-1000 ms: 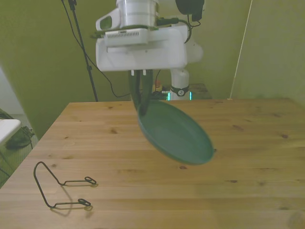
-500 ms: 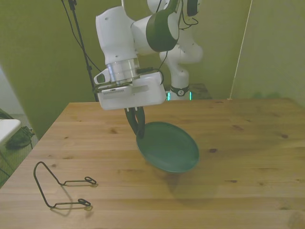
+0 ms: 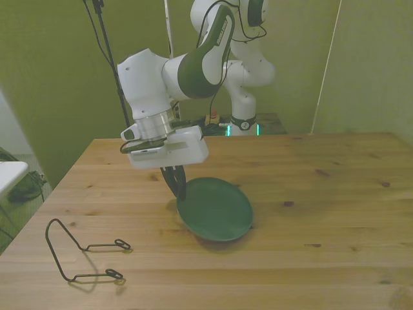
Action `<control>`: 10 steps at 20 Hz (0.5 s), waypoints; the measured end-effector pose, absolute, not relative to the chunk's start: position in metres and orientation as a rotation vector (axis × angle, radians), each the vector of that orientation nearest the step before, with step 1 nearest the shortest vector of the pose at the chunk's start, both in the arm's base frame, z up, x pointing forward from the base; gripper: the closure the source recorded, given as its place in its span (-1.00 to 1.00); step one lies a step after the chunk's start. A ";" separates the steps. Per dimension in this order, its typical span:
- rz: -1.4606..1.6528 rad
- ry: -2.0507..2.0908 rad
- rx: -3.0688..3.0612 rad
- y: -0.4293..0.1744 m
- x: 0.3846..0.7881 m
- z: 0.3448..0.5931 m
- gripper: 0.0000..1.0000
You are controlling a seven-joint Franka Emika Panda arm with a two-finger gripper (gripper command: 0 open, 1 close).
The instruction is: Unload the plate
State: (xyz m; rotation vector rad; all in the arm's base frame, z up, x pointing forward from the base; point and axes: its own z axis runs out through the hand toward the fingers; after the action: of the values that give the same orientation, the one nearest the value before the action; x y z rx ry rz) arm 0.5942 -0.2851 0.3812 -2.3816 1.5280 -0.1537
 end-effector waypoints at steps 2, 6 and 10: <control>-0.153 1.532 -2.381 -0.288 0.595 0.379 -1.00; -0.156 1.532 -2.383 -0.290 0.596 0.379 -1.00; -0.155 1.528 -2.392 -0.291 0.595 0.378 -1.00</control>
State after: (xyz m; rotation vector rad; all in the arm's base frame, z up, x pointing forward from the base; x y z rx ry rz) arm 0.5954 -0.2906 0.3777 -2.3922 1.5279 -0.1551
